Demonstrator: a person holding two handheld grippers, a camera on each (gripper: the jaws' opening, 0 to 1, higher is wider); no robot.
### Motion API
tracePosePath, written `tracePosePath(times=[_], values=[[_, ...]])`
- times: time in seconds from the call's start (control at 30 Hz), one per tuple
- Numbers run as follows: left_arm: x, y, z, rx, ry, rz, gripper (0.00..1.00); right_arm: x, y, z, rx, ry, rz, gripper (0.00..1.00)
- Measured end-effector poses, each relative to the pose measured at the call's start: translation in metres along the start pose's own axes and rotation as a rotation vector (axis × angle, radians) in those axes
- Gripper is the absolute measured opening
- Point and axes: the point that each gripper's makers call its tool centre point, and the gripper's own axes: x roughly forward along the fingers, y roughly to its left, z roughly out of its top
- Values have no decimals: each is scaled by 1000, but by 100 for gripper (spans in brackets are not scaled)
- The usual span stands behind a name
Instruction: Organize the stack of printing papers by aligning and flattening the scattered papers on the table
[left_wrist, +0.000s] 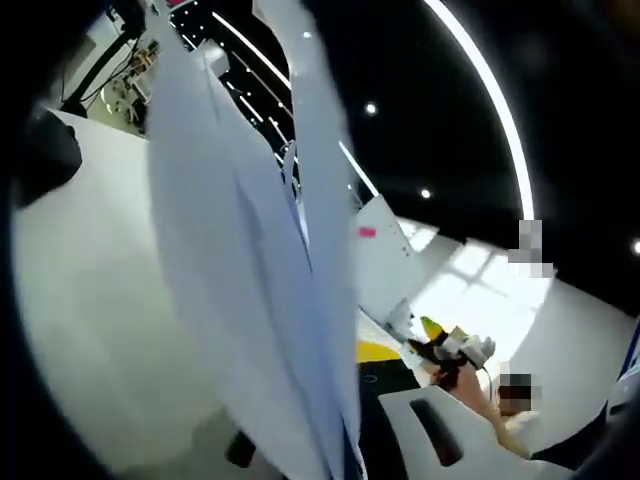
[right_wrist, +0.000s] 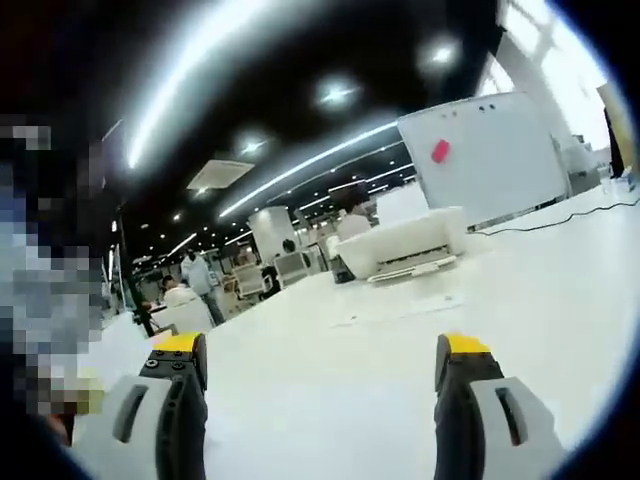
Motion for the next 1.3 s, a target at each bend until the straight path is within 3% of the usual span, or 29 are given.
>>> tracePosePath(times=[0.33,0.7,0.97,1.3], values=[[1,0,-2,15,11,1,7,21,-19,-17,-25,77,-26,90],[1,0,-2,23,12,1,7,47,-35,-47,-167,208,-6,89],[0,-1,-3,27,12,-1,7,49,-47,-69,-214,281,-28,89],[1,-3,-5,51,21,1,7,52,-52,-81,-254,336,-11,89]])
